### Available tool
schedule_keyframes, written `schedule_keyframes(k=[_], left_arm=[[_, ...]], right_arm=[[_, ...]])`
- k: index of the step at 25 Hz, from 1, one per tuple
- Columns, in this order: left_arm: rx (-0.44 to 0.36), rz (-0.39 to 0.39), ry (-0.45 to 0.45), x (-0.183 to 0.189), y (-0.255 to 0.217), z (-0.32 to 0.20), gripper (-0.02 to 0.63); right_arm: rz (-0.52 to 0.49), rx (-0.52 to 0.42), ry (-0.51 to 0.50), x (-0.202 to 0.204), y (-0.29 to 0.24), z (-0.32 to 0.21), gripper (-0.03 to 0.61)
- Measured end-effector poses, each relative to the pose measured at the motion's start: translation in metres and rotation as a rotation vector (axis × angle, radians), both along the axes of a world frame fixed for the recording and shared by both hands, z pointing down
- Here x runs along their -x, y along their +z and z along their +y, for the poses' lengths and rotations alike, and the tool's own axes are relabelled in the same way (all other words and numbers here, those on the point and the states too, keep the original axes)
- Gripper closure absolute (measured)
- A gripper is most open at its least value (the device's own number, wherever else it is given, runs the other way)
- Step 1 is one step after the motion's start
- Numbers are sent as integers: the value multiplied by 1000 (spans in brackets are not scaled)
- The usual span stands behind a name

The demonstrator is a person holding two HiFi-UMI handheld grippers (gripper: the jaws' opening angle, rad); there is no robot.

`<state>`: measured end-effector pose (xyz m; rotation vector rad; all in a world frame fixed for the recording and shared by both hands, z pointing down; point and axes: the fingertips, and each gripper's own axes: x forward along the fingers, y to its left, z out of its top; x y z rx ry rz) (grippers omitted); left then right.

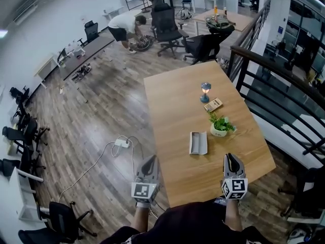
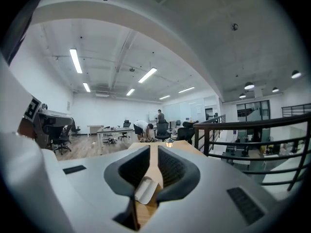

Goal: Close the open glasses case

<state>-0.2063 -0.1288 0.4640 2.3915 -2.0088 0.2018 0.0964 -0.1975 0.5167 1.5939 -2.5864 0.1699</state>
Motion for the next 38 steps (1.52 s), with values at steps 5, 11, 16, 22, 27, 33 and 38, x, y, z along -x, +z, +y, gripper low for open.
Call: schedule_keyframes(k=[5,11,16,22,27,33,38], left_arm=[[3,-4,-16,10,3,0,614],[21,-14,-31,17,6,0,614],[39,-12,-40,20,6,9,614],[67,-22,-74,34,13,19,614],[104,-49,-76,37,17,20,614],[136,-63,-92,47,23,26,614],[148,-59,-114,51,25,23,614]], right_arm=[[-121,51,10,-2,13,-18,434],[-134,90,1,4,28,-32,434],[-271,226,9,9,75,-68,434],[-389,399,25,37,154,-133,434],[-466,600,63,62,235,-162,434],[-459,700,114,76,280,-172,434],[-416,733,99,90,298,-172,437]])
